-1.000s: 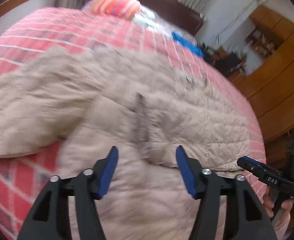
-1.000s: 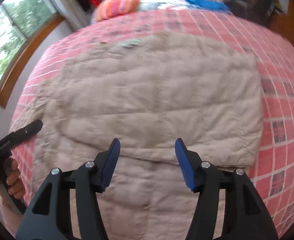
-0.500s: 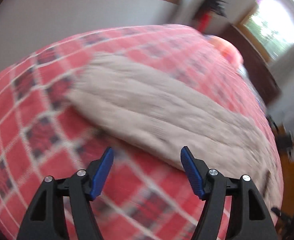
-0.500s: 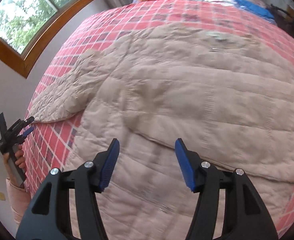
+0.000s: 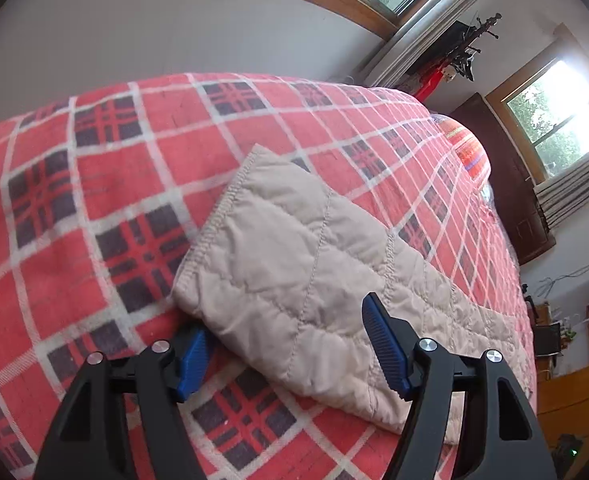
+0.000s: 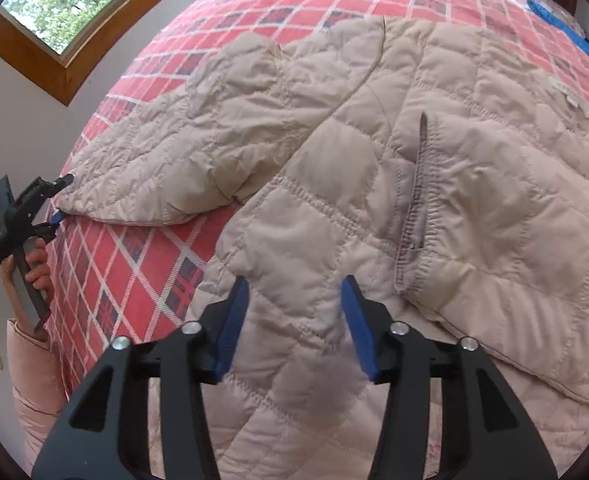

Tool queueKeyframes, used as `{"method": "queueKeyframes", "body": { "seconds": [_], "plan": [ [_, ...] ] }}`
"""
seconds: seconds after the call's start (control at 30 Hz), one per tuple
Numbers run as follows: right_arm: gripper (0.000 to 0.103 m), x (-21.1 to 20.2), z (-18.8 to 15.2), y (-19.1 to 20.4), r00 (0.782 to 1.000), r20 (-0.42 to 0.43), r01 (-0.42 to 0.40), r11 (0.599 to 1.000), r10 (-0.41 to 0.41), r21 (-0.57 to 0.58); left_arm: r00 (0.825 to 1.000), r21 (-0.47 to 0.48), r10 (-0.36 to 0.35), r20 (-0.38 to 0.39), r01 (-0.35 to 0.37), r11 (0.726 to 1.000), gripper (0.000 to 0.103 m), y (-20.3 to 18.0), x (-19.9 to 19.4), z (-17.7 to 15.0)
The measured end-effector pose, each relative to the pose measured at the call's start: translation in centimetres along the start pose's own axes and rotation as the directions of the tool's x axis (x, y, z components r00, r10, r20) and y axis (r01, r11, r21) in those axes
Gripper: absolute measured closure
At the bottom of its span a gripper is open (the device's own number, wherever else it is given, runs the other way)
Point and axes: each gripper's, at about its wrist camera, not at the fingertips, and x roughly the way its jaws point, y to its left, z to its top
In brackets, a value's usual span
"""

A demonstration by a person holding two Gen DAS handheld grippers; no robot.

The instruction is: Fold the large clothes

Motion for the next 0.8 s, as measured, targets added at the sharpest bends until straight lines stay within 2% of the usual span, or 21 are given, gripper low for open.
{"method": "queueKeyframes", "body": {
  "seconds": [0.07,0.1,0.17,0.27,0.37,0.53,0.63,0.8],
  "plan": [
    [0.06,0.7,0.1,-0.1,1.0,-0.013,0.017,1.0,-0.017,0.008,0.999,-0.004,0.035,0.01,-0.035,0.999,0.049,-0.1,0.1,0.3],
    [0.06,1.0,0.1,-0.1,0.999,-0.019,0.026,1.0,-0.026,0.008,0.997,0.001,0.077,0.021,-0.077,0.997,0.054,-0.4,0.1,0.3],
    [0.061,1.4,0.2,0.0,0.999,-0.021,0.04,0.999,-0.039,0.004,0.993,0.018,0.113,0.039,-0.114,0.993,0.075,-0.6,0.0,0.3],
    [0.061,1.6,0.1,-0.2,0.999,-0.016,0.041,0.999,-0.041,0.008,0.993,0.005,0.106,0.045,-0.106,0.994,0.094,-0.5,-0.5,0.3],
    [0.061,1.6,0.0,-0.6,1.0,-0.011,0.026,1.0,-0.025,0.014,0.991,0.009,0.113,0.074,-0.114,0.993,0.098,-1.3,-1.2,-0.1],
    [0.064,1.2,0.0,-1.1,1.0,-0.003,0.0,1.0,0.001,0.026,0.982,0.175,0.075,0.17,-0.105,0.979,0.099,-6.6,-3.1,-2.0],
    [0.064,0.5,-0.4,-1.5,1.0,0.009,-0.019,0.999,0.019,0.026,0.982,0.302,-0.012,0.187,-0.046,0.952,0.099,-10.6,-4.7,-4.1],
    [0.065,-1.2,-1.6,-2.2,0.999,0.011,-0.033,0.999,0.032,0.041,0.979,0.478,-0.138,0.153,0.048,0.877,0.099,-16.9,-6.2,-8.4]
  ]
}}
